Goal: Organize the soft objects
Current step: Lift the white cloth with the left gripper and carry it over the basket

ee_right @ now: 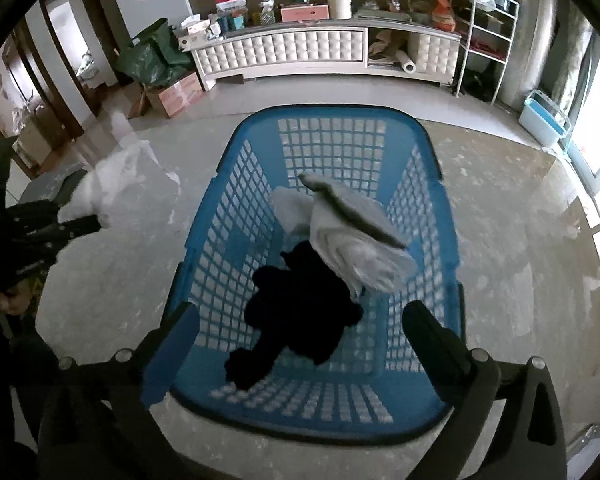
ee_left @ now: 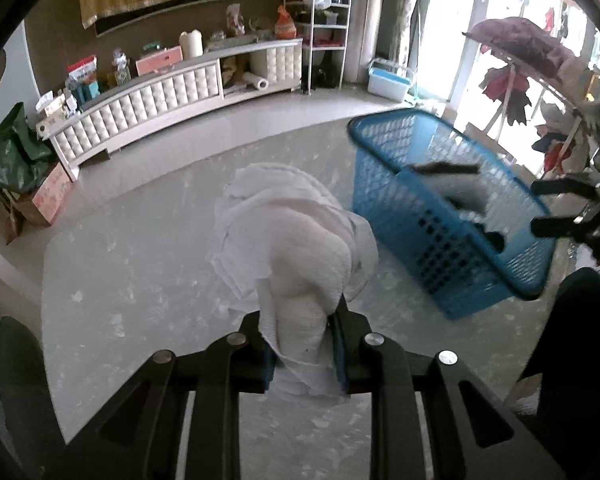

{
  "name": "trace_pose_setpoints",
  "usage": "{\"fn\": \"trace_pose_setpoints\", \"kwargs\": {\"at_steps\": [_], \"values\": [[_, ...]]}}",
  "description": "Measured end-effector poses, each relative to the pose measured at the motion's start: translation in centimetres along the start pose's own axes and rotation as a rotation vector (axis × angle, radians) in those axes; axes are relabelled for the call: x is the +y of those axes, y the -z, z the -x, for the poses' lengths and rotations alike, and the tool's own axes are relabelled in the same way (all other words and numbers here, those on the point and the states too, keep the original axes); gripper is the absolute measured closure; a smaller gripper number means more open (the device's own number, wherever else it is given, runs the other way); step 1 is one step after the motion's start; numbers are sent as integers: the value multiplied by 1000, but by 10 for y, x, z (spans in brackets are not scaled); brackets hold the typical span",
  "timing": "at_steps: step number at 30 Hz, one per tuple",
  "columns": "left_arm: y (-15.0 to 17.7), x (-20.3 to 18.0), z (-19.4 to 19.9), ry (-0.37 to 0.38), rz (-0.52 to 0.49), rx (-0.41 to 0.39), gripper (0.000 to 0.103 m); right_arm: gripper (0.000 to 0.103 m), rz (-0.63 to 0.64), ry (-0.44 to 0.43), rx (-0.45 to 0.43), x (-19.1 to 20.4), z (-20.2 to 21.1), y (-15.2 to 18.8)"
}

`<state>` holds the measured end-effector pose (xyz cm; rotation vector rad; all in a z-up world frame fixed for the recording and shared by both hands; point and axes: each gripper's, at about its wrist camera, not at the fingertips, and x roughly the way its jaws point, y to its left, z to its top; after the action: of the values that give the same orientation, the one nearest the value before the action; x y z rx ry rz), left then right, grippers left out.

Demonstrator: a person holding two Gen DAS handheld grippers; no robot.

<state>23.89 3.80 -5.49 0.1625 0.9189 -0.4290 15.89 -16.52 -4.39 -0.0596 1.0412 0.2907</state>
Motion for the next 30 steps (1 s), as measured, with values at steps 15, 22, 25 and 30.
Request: {"fn": "trace_pose_setpoints", "kwargs": {"at_steps": [15, 22, 25, 30], "values": [[-40, -63, 51, 12, -93, -89, 82, 0, -66, 18, -76, -22, 25, 11], [-58, -97, 43, 39, -148, -96, 82, 0, -103, 40, -111, -40, 27, 15], [-66, -111, 36, 51, -172, -88, 82, 0, -120, 51, -115, -48, 28, 19], [-77, -123, 16, 70, -199, -62, 82, 0, -136, 76, -129, -59, 26, 20]]}}
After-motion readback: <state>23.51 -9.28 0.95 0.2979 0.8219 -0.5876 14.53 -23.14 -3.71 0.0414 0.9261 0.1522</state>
